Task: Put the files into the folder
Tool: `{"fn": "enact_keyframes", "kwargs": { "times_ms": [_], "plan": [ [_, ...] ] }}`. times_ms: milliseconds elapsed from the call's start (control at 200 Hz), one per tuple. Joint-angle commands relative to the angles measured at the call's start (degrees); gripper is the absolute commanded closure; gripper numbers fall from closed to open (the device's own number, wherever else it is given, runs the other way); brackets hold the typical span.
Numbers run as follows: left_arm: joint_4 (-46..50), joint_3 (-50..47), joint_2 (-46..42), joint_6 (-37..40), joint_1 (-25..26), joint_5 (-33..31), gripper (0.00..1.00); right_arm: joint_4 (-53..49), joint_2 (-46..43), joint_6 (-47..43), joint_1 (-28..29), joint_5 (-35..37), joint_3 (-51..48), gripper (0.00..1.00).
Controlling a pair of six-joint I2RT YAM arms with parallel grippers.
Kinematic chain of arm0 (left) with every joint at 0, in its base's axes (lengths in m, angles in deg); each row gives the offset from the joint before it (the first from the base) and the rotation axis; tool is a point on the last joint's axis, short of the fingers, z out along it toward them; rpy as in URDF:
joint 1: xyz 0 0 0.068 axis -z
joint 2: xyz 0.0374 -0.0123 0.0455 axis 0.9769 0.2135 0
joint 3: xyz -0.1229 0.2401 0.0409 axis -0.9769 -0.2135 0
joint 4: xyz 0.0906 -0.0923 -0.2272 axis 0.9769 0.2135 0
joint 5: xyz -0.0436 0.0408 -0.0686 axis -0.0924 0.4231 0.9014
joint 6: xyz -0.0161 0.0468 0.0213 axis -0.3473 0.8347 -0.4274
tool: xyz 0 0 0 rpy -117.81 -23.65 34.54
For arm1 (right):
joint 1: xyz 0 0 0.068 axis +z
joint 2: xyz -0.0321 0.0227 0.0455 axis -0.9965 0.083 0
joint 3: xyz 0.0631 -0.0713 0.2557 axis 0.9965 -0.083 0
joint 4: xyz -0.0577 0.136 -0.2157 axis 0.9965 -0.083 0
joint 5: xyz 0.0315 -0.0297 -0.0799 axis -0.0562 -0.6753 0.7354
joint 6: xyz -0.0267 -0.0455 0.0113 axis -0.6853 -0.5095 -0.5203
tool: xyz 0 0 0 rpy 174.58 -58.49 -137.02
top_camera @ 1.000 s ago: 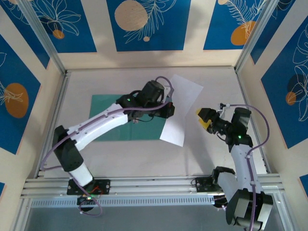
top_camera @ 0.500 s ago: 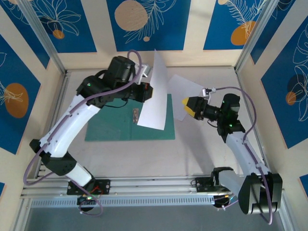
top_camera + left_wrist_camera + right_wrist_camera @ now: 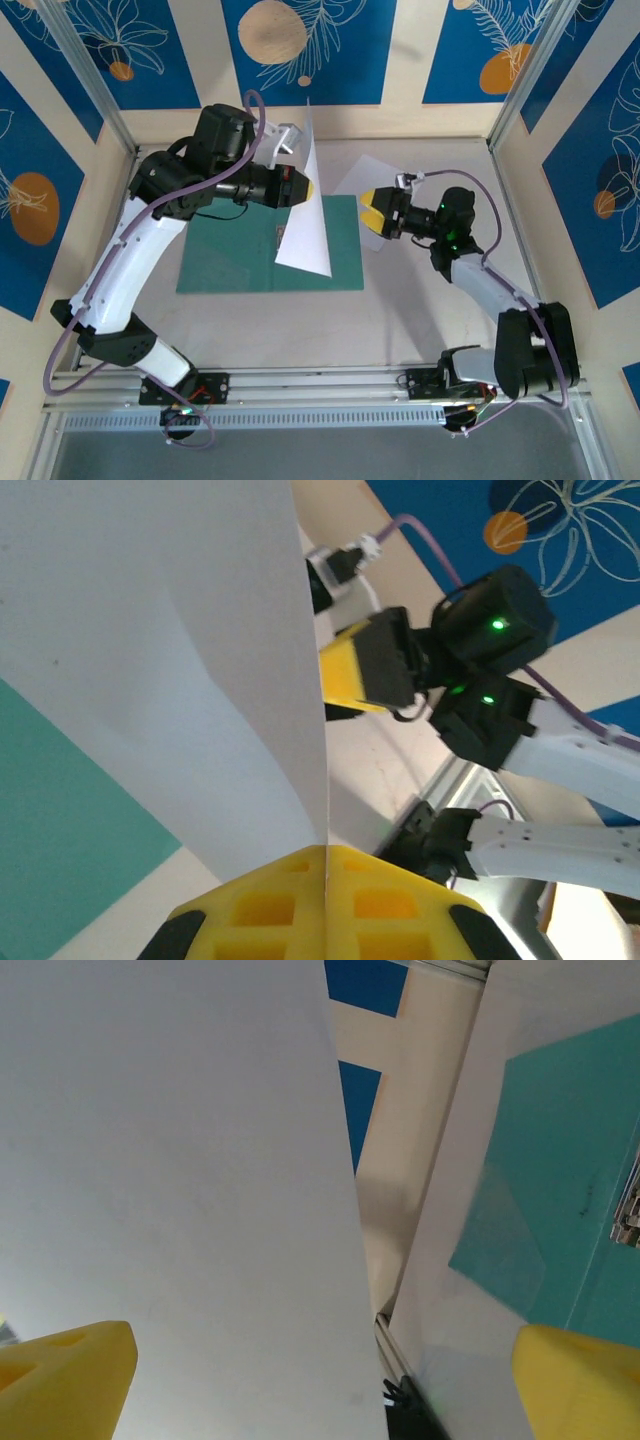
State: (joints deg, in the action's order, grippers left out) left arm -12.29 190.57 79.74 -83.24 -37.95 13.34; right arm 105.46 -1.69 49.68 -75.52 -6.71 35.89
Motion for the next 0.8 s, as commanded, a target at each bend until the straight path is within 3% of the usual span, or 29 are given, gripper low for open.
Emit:
{"fn": "enact_keyframes", "kwargs": {
  "times_ms": [0, 250, 325, 540, 795],
  "plan": [
    [-1.18, 1.88, -0.11, -1.29, -0.82, 4.67, 1.0, 11.1, 3.24, 5.83, 1.04, -0.38, 1.67, 0.04],
    [-3.82, 1.99, -0.29, -4.06, -1.41, 8.3, 1.0, 14.54, 8.24, 8.91, 2.96, -1.24, 4.53, 0.01],
    [-4.54, -0.05, -1.21, -5.05, -2.47, 9.65, 1.0, 21.01, 10.84, 13.55, 3.03, -1.38, 4.49, 0.01],
    [-13.95, -17.78, -7.65, -10.05, -9.52, 17.54, 1.0, 38.48, 15.69, 24.91, 3.21, -1.96, 5.11, 0.02],
    [-21.29, -34.54, -14.37, -13.62, -18.96, 22.27, 1.0, 39.2, 13.39, 25.64, 3.22, -3.28, 5.64, 0.02]
  ]
}}
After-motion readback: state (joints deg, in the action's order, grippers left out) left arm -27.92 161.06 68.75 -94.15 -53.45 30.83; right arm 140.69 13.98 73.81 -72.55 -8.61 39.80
